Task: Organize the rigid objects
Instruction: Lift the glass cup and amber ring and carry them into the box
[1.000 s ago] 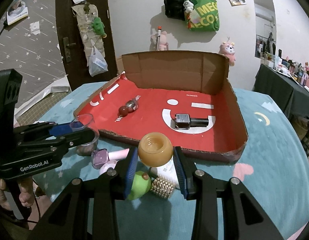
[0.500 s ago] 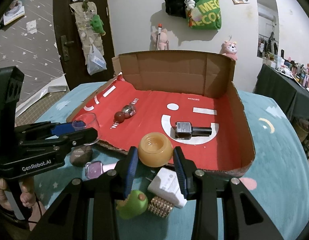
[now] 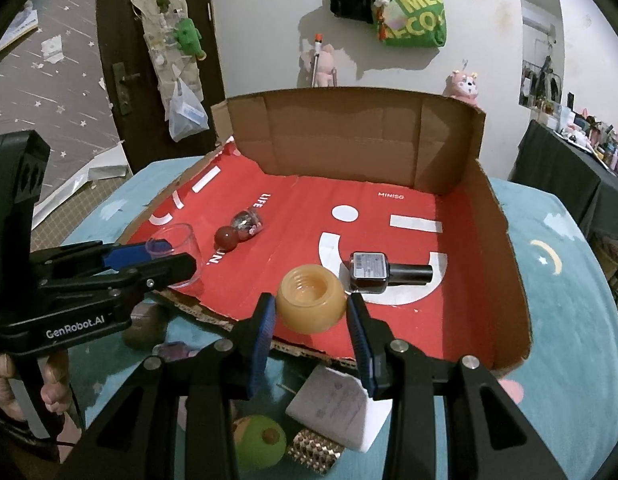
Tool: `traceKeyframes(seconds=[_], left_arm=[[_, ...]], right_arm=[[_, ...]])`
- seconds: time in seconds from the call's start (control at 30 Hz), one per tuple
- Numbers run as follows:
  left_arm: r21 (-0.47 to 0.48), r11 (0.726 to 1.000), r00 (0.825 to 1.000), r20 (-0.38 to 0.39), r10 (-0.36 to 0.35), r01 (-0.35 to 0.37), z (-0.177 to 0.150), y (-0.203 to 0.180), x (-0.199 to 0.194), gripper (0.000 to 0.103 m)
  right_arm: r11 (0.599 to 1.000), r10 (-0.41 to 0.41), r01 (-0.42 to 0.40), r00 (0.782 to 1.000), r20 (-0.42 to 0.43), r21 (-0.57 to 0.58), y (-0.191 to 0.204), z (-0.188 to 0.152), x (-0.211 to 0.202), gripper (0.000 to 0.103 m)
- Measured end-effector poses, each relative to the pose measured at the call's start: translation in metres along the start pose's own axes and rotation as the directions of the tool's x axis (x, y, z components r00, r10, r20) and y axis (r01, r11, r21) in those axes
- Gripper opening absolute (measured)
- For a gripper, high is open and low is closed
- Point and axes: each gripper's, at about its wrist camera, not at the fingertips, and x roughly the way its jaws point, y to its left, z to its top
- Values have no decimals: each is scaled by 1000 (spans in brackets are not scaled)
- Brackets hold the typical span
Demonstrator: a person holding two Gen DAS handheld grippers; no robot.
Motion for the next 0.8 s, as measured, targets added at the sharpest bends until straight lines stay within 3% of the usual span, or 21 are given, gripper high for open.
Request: traceKeyframes(seconds=[0.8], left_arm=[[-49,999,993,-118,1,-7,6,21,57,39]], right_arm=[[998,13,-6,991,-133,56,-23,3,55,40]])
